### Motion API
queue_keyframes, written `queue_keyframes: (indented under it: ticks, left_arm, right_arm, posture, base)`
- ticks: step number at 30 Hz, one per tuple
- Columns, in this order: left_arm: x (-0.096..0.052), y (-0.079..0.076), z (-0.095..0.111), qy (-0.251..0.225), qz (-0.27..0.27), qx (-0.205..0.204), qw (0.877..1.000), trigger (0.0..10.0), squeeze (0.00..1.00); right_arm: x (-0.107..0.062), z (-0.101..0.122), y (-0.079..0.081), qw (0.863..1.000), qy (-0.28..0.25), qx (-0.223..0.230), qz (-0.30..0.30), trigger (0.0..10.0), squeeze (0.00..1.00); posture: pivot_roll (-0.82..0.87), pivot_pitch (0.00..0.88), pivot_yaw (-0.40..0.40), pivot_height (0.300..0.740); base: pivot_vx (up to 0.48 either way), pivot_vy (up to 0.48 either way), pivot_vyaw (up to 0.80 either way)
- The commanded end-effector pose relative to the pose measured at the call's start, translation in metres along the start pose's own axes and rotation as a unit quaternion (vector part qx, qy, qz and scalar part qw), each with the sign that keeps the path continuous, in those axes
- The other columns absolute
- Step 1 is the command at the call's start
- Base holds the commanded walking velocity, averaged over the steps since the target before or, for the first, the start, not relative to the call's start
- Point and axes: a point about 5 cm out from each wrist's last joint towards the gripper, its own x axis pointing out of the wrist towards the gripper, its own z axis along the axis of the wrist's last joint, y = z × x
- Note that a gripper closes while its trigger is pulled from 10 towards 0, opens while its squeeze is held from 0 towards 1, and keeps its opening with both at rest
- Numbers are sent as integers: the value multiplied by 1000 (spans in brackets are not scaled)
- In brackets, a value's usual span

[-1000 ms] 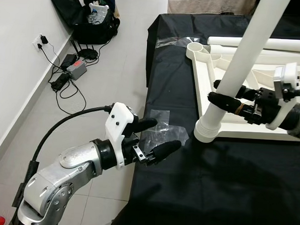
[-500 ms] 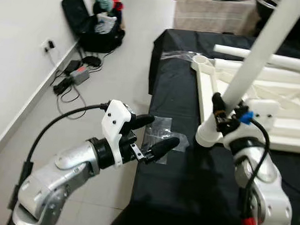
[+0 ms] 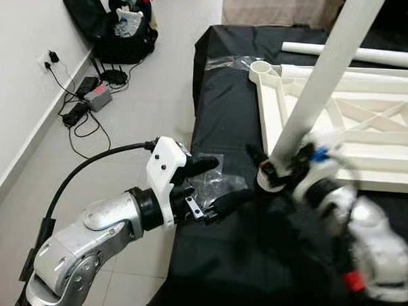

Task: Building children table

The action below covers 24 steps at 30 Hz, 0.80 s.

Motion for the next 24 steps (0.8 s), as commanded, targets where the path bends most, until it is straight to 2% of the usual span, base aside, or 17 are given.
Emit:
queue_keyframes:
  ticks: [1,2,4,5,6,7,8,9,14,19,20,24]
  left_arm:
    - [0,-4,-4,6,-7,-8,1000,10000,0]
    - [0,-4,-4,6,-8,-9,1000,10000,0]
    - [1,-5,-4,6,-8,-10,1000,10000,0]
    - [2,-5,-4,5,-8,-10,1000,10000,0]
    - [2,-6,-3,5,-9,-11,1000,10000,0]
    - [2,-6,-3,5,-9,-11,1000,10000,0]
    - [2,-6,-3,5,-10,-11,1000,10000,0]
    - [3,-7,-3,5,-12,-11,1000,10000,0]
    - [3,-8,-3,7,-17,-10,1000,10000,0]
    - [2,-10,-4,7,-17,-11,1000,10000,0]
    - [2,-10,-4,7,-18,-11,1000,10000,0]
    - [1,-10,-4,9,-18,-11,1000,10000,0]
  right_arm:
    - [-1,-5,0,999,11,6,53,10000,1000]
    - [-2,-1,-7,997,17,-16,68,10000,1000]
    - [-3,1,-13,996,22,-32,75,10000,1000]
    - [-3,5,-16,994,23,-38,97,10000,1000]
    - [-3,8,-18,993,23,-35,112,10000,67]
    - [-3,8,-18,993,23,-35,112,10000,67]
    - [-3,10,-19,990,24,-26,137,10000,67]
    - [-2,13,-22,988,26,-29,151,10000,0]
    - [4,24,-39,985,13,-37,167,10000,0]
    - [4,30,-46,980,3,-30,195,10000,0]
    - [3,32,-47,977,0,-26,209,0,0]
    - [-2,35,-49,968,8,-27,249,0,0]
  posture:
    - [24,247,25,740]
    - [25,246,24,740]
    - [26,246,24,740]
    - [32,245,23,740]
    - [33,247,24,740]
    - [33,247,24,740]
    - [33,246,24,740]
    - [36,247,24,740]
    - [44,247,22,740]
    - [49,247,20,740]
    - [50,249,20,740]
    - [51,249,19,740]
  base:
    - [0,0,0]
    - [0,0,0]
    - [0,0,0]
    - [0,0,0]
    - [0,0,0]
    - [0,0,0]
    - [0,0,0]
    - [0,0,0]
    - [0,0,0]
    - [0,0,0]
    - [0,0,0]
    - [0,0,0]
